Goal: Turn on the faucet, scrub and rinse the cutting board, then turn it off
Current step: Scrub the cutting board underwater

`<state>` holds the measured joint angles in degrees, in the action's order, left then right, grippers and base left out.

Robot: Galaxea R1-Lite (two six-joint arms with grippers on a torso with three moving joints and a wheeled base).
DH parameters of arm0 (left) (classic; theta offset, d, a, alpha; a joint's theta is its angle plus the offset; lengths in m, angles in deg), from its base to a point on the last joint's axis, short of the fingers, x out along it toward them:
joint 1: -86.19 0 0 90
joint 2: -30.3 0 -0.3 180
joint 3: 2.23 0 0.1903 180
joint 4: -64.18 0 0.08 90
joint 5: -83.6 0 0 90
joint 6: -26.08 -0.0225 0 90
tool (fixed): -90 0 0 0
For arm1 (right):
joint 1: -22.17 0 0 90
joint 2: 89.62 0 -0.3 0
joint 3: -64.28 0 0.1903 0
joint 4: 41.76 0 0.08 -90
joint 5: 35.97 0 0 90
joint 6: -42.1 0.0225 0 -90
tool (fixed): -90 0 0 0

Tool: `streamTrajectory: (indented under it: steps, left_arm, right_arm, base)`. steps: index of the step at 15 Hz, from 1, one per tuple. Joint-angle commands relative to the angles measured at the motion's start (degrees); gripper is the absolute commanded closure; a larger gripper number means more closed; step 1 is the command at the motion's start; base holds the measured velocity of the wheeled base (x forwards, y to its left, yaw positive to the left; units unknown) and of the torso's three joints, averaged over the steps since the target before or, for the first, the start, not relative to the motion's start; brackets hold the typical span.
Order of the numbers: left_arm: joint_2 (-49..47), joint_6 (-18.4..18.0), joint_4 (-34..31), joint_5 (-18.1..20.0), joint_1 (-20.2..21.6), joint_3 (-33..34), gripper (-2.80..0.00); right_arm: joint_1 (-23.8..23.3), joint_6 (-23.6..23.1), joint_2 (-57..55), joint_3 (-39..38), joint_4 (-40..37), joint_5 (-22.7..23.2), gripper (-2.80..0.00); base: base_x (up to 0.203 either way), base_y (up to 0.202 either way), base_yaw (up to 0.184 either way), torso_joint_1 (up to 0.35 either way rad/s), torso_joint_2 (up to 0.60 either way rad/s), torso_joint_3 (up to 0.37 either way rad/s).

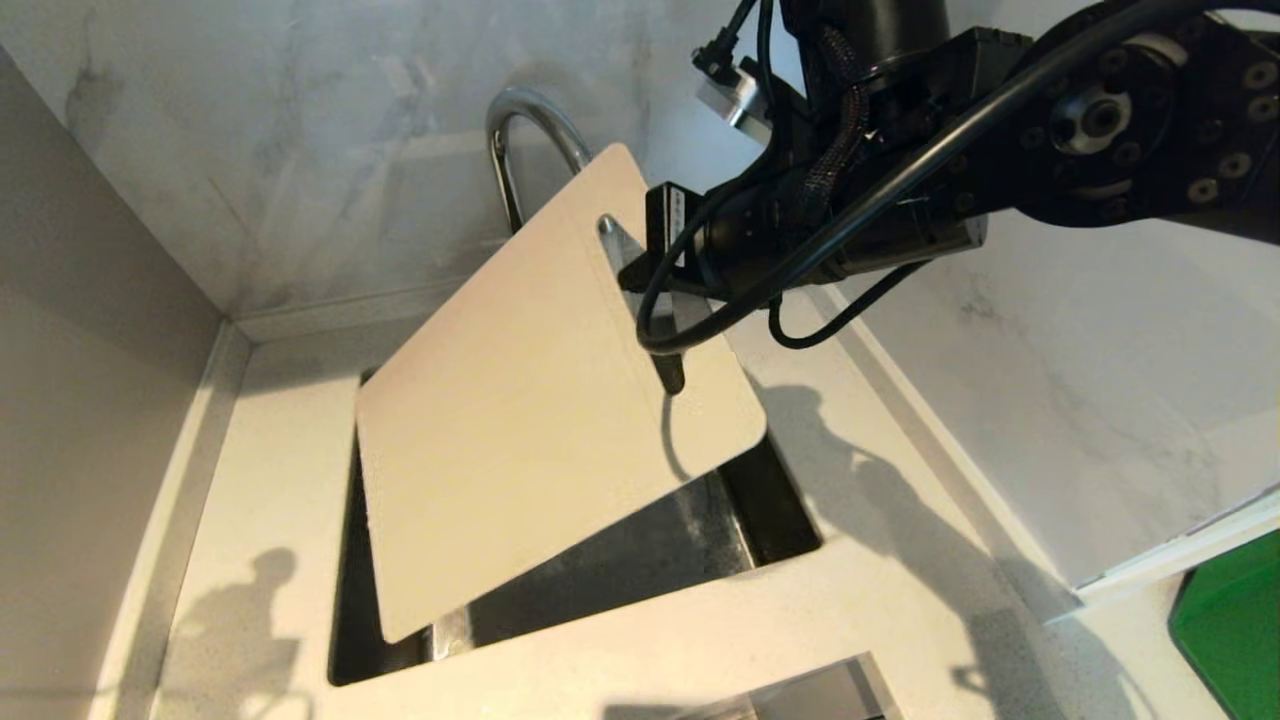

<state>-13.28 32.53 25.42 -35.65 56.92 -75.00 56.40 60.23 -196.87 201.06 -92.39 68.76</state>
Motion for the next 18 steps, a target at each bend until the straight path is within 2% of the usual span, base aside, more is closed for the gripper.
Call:
streamTrajectory:
  steps: [1,6,9,11,14,18]
  left_arm:
    - [1.7,1.5,1.7,-0.2,-0.1,1.9,0.00]
    - [1.3,1.8,3.4,0.8,-0.7,3.0,0.00]
    - [1.9,2.3,3.6,8.8,-1.1,2.7,0.00]
    - [2.8,4.0,3.6,17.5,-1.5,2.7,0.00]
    - [4.0,7.4,3.5,28.5,-1.7,3.3,0.00]
    - [4.0,7.4,3.4,29.4,-0.2,5.3,0.00]
  right_arm:
    - [0.1,0.1,-0.3,0.1,-0.2,0.2,0.00]
    - [0.1,0.1,-0.3,0.1,0.0,0.2,0.00]
    - [0.1,0.1,-0.2,0.1,-0.1,0.2,0.00]
    - [0.1,0.2,-0.2,0.0,-0.1,0.2,0.00]
    - [0.1,0.2,-0.2,0.0,-0.1,0.1,0.00]
    - [0.0,0.1,-0.1,0.1,-0.2,-0.5,0.00]
  base:
    - [0.000,0.000,0.000,0.000,0.00,0.000]
    - [0.000,0.000,0.000,0.000,0.00,0.000]
    - [0.000,0.000,0.000,0.000,0.00,0.000]
    - [0.000,0.000,0.000,0.000,0.00,0.000]
    - [0.000,0.000,0.000,0.000,0.00,0.000]
    - [0.000,0.000,0.000,0.000,0.00,0.000]
